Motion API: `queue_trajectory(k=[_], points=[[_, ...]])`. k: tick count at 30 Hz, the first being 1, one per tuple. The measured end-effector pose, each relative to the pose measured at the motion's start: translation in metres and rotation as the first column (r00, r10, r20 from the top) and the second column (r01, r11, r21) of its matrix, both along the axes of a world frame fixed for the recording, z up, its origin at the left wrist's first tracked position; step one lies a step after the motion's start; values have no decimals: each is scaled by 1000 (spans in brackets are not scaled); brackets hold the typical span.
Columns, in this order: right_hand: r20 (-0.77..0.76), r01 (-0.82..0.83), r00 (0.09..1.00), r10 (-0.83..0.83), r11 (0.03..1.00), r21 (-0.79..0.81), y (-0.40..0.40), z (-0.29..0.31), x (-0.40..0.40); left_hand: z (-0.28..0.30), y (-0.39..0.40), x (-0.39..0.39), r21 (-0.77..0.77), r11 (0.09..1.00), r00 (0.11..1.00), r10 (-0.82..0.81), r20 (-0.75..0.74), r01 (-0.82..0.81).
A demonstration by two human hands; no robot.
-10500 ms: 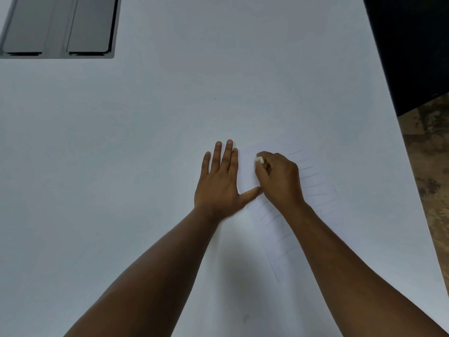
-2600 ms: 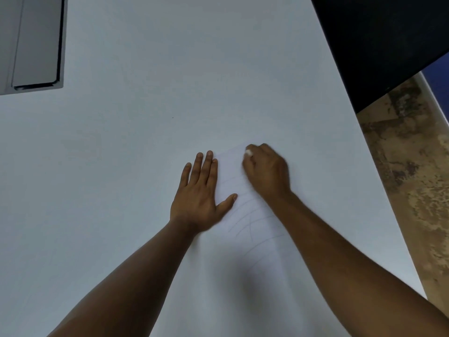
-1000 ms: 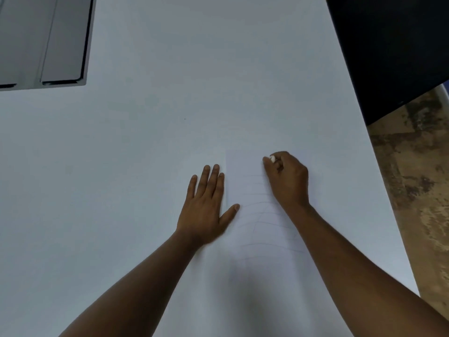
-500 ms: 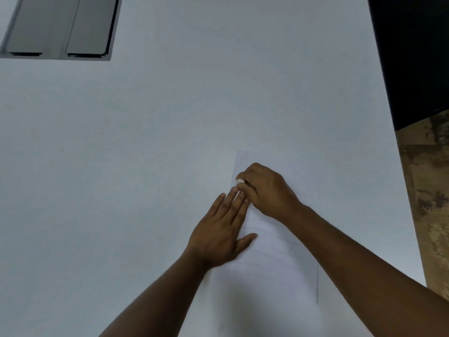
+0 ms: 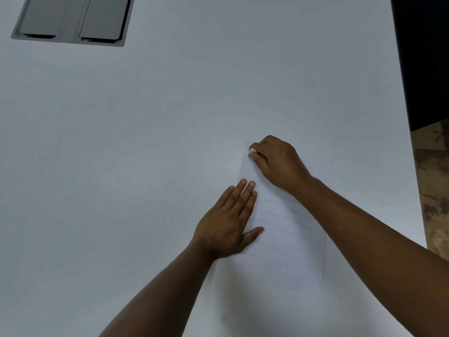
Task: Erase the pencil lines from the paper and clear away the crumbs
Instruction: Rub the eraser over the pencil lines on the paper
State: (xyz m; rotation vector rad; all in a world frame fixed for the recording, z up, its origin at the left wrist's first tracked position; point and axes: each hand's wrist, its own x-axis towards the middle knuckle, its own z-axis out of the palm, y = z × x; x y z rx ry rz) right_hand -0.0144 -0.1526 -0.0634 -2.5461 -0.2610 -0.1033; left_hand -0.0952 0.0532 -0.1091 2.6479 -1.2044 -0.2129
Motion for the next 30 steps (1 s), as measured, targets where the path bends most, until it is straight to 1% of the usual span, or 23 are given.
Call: queue_trajectory(k=[2,5,7,9,10,12,15,17,20,23,25,28,30], points=[[-32,1,999,0,1000,31,-4,3,-8,-1,0,-1,-39,999,1000,-12,28,14],[-54,-109,992,110,994,19,0,3,-26,-3,0,-3,-98,995,998,-5,64,11],[-40,-174,984,174,985,-4,6,1,-33,-4,-1,-3,-113,994,998,7,66,0],[3,-202,979,202,977,-63,6,0,-29,-3,0,-4,-110,994,998,7,59,-1],[29,-195,980,198,977,-90,5,-1,-24,-2,0,-4,-108,994,998,2,56,4],[81,-130,987,140,985,-115,3,0,-10,-1,0,-3,-99,995,999,-5,46,10],[92,-47,994,55,994,-95,1,3,1,0,1,-3,-69,998,1000,2,19,-1],[59,-78,995,81,995,-63,-1,6,-7,0,1,-3,-52,999,1000,6,5,-6],[-1,-167,986,167,985,-33,-5,7,-36,0,1,-2,-31,1000,1000,5,-5,-5],[10,-198,980,199,978,-62,-4,2,-49,1,0,-2,-24,1000,1000,9,-19,-9],[45,-221,972,229,967,-125,-4,-2,-41,2,0,-3,-25,1000,1000,11,-21,-11],[92,-162,979,183,966,-201,-4,-4,-17,2,0,-2,-18,1000,1000,6,-20,-6],[104,-99,987,121,977,-189,-5,-2,-3,2,1,-2,-9,1000,1000,7,-25,-7]])
